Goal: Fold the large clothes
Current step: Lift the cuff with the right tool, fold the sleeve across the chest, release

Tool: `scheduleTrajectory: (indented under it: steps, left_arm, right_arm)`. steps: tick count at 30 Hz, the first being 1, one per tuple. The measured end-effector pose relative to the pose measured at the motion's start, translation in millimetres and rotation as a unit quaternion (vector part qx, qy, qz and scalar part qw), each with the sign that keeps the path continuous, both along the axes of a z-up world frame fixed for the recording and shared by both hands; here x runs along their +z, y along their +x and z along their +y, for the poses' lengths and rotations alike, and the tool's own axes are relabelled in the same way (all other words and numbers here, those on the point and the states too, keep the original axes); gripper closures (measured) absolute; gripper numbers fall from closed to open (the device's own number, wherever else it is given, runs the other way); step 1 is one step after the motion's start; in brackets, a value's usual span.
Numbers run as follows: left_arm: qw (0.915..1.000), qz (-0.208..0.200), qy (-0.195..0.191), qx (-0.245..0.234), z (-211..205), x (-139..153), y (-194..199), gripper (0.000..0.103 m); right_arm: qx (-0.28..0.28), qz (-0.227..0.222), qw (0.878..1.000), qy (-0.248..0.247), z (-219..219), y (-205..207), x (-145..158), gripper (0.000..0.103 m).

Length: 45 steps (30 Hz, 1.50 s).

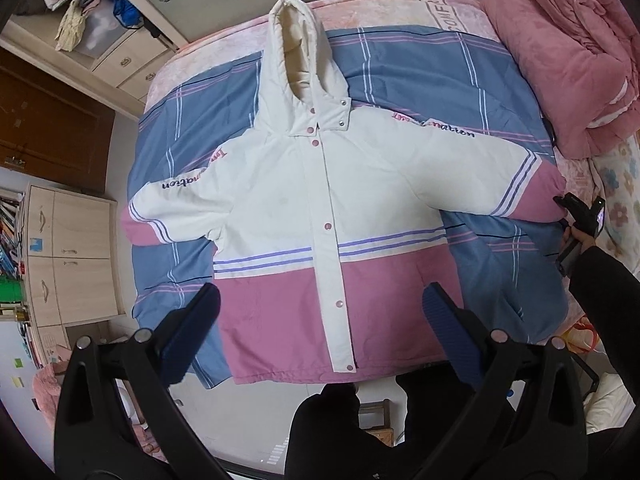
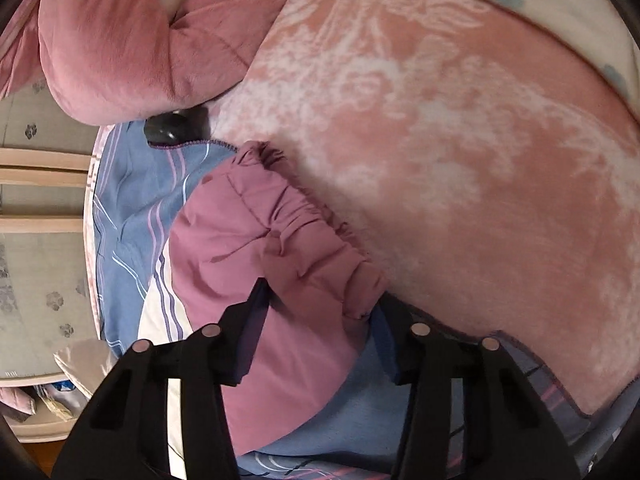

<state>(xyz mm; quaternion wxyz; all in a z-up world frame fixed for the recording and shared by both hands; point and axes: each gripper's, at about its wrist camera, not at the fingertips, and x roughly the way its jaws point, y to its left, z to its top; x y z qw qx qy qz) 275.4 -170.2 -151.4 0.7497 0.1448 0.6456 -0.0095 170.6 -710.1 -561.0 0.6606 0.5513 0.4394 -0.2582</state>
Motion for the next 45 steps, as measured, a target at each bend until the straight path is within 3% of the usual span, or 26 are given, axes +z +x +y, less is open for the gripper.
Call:
scheduleTrajectory:
  steps: [3, 7, 9, 12, 17, 25, 28, 35, 40, 41, 42, 44, 45]
  left_arm:
    - [1.0000, -0.006, -0.004, 0.000, 1.1, 3.8, 2.5, 0.002]
    - [0.9997, -0.017, -0.016, 0.006, 11.0, 10.3, 2.6, 0.002]
    - [0.9995, -0.021, -0.023, 0.010, 16.7, 12.6, 1.0, 0.002]
    - [0.9987, -0.030, -0.040, 0.013, 28.3, 15.5, -5.1, 0.002]
    - [0.9962, -0.043, -0.074, 0.019, 59.1, 18.9, -16.7, 0.002]
    - [0.9884, -0.070, -0.129, 0.040, 145.4, 29.4, -34.9, 0.002]
    - [0.9848, -0.075, -0.146, 0.056, 187.5, 30.6, -45.6, 0.002]
    - [0.9776, -0.089, -0.159, 0.106, 279.8, 29.5, -71.0, 0.002]
    - [0.9739, -0.090, -0.147, 0.148, 338.5, 24.1, -88.0, 0.002]
    - [0.9730, -0.089, -0.144, 0.157, 349.1, 22.8, -91.3, 0.002]
    - [0.9723, -0.089, -0.143, 0.162, 356.5, 21.8, -94.1, 0.002]
    - [0.9707, -0.087, -0.142, 0.174, 370.5, 19.8, -98.5, 0.002]
    - [0.9698, -0.086, -0.144, 0.177, 375.8, 19.1, -99.3, 0.002]
  right_arm:
    - [0.008, 0.002, 1.000, -0.015, -0.8, 2.9, 8.0, 0.082]
    - [0.055, 0.011, 0.996, -0.067, 8.1, 23.2, 33.8, 0.087]
    - [0.089, 0.029, 0.989, -0.118, 19.4, 34.2, 57.6, 0.087]
    - [0.157, 0.042, 0.965, -0.205, 47.1, 54.6, 97.2, 0.087]
    - [0.235, 0.017, 0.922, -0.309, 121.0, 82.8, 172.2, 0.087]
    - [0.302, -0.038, 0.871, -0.385, 270.7, 114.3, 260.0, 0.087]
    - [0.340, -0.068, 0.849, -0.399, 353.3, 127.8, 283.5, 0.087]
    - [0.424, -0.112, 0.811, -0.387, 515.8, 165.2, 279.5, 0.087]
    - [0.491, -0.105, 0.785, -0.364, 627.0, 195.9, 235.7, 0.085]
    - [0.503, -0.100, 0.783, -0.353, 641.3, 200.2, 226.2, 0.077]
    - [0.517, -0.092, 0.781, -0.336, 656.7, 203.3, 214.8, 0.049]
    - [0.549, -0.060, 0.775, -0.307, 686.4, 209.6, 192.0, 0.008]
    - [0.560, -0.052, 0.772, -0.297, 695.9, 207.8, 186.1, 0.008]
